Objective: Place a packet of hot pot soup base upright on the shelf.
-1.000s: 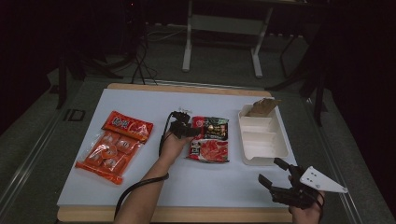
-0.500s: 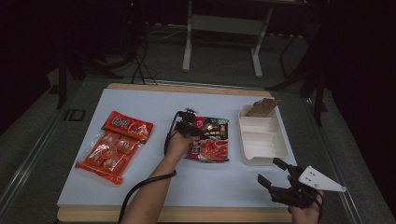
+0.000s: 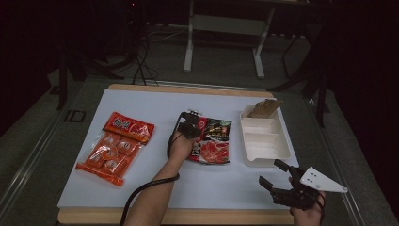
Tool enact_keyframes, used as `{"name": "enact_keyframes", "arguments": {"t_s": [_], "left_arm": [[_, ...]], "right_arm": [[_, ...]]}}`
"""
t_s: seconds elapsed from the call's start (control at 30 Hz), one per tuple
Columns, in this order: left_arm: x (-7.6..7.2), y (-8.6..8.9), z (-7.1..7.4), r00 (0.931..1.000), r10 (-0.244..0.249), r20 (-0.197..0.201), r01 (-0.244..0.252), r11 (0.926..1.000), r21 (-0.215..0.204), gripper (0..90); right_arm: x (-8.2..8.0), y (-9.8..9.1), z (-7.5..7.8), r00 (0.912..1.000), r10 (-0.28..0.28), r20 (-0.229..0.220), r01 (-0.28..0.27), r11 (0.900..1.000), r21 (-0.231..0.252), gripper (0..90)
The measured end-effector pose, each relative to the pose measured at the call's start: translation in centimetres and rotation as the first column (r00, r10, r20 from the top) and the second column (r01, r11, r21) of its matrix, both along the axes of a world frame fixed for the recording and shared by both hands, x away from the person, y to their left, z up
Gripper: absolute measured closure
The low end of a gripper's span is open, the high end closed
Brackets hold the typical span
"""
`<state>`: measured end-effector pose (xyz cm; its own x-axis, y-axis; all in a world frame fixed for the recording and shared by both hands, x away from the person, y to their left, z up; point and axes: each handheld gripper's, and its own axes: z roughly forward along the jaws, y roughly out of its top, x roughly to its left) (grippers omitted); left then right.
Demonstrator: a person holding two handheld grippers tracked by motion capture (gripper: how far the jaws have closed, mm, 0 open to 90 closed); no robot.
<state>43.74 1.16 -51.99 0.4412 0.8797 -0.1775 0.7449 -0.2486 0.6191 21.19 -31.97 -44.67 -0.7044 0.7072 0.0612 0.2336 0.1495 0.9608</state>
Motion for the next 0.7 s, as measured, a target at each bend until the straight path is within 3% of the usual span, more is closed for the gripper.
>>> {"name": "enact_keyframes", "arguments": {"t_s": [0.3,0.7], "left_arm": [[-1.1,1.0,1.3,0.9985,-0.010,0.054,0.013,0.9983,-0.056,89.0],[-3.4,1.9,3.8,0.9888,-0.023,0.147,0.043,0.9895,-0.138,89.7]], "right_arm": [[0.0,-0.2,0.1,1.0000,-0.004,0.009,0.004,1.0000,0.007,16.2],[0.0,0.1,0.3,0.9998,0.001,0.020,-0.001,1.0000,0.008,16.4]]}}
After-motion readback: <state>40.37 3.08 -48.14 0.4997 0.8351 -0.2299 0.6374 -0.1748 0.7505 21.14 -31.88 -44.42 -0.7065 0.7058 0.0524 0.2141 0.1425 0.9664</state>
